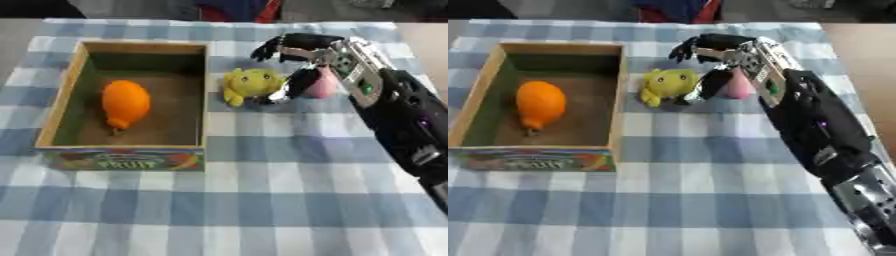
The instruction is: Pick up objects on the table and place them in the box.
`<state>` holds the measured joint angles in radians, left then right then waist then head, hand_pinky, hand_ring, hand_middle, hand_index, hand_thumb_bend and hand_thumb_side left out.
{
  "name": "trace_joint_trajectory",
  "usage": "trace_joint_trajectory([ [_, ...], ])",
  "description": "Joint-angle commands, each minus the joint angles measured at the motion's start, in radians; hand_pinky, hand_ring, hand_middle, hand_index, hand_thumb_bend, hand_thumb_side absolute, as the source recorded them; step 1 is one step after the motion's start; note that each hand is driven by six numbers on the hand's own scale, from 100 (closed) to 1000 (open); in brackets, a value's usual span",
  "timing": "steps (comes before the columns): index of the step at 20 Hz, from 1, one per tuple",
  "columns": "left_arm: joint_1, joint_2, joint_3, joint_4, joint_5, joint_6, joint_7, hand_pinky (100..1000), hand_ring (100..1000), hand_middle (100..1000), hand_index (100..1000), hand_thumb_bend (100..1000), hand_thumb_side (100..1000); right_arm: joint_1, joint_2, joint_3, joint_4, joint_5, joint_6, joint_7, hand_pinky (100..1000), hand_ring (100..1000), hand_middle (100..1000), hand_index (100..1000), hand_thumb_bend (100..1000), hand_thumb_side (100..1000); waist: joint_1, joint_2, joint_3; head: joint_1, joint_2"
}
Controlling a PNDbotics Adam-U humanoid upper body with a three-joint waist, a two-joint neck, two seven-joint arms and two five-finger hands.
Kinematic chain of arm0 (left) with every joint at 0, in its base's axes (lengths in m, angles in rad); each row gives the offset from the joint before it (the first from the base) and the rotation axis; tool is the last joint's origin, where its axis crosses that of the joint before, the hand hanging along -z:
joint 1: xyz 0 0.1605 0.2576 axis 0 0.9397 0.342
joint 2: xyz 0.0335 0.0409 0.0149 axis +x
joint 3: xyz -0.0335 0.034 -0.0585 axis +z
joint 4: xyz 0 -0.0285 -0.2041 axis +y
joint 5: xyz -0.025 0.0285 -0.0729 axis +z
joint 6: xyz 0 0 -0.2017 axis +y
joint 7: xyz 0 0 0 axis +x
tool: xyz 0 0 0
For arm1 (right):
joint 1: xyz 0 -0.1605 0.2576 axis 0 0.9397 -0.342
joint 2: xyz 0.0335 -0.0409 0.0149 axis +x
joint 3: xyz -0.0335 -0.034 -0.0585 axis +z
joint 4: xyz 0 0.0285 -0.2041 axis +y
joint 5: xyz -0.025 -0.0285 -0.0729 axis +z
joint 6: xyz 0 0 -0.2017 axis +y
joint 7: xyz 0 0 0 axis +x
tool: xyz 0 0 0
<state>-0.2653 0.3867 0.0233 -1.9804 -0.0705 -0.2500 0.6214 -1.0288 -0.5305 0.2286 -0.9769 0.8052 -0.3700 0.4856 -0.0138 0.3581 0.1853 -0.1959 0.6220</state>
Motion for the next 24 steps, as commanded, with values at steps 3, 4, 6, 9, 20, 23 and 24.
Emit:
trace_joint_trajectory([
  [3,-0.012,0.011,0.005,-0.02,0.003,0.001,-0.002,269,608,574,800,130,804,-0.016,0.003,0.002,0.027,0.077,-0.019,-0.048,710,854,756,893,476,509,0.001,-0.014,0.004,-0.003,-0.013],
  [4,-0.013,0.011,0.005,-0.02,0.003,0.001,-0.002,269,608,574,800,130,803,-0.016,0.006,0.002,0.031,0.084,-0.024,-0.053,709,853,743,882,456,508,0.0,-0.014,0.004,-0.002,-0.013],
  [6,-0.013,0.011,0.004,-0.02,0.003,0.002,-0.002,269,608,574,800,130,804,-0.017,0.009,0.001,0.035,0.09,-0.031,-0.062,704,848,712,854,405,515,-0.001,-0.013,0.004,-0.001,-0.013],
  [9,-0.015,0.01,0.004,-0.02,0.003,0.002,-0.002,269,608,574,800,130,803,-0.019,0.012,-0.001,0.035,0.088,-0.034,-0.068,690,837,676,815,304,510,-0.002,-0.014,0.003,-0.001,-0.012],
  [20,-0.013,0.011,0.007,-0.02,0.002,0.006,0.0,270,609,575,799,128,801,-0.022,0.007,0.011,-0.006,0.031,-0.044,-0.037,669,813,623,769,100,465,-0.004,-0.018,-0.002,0.007,-0.009],
  [23,-0.012,0.012,0.007,-0.02,0.002,0.007,0.0,269,609,575,799,128,800,-0.027,0.001,0.011,-0.028,0.001,-0.038,-0.005,666,808,617,765,100,467,-0.005,-0.021,-0.006,0.008,-0.008],
  [24,-0.012,0.013,0.007,-0.02,0.002,0.007,0.0,270,609,575,799,127,799,-0.029,0.0,0.009,-0.036,-0.011,-0.033,0.002,663,803,608,758,100,468,-0.005,-0.022,-0.006,0.008,-0.008],
])
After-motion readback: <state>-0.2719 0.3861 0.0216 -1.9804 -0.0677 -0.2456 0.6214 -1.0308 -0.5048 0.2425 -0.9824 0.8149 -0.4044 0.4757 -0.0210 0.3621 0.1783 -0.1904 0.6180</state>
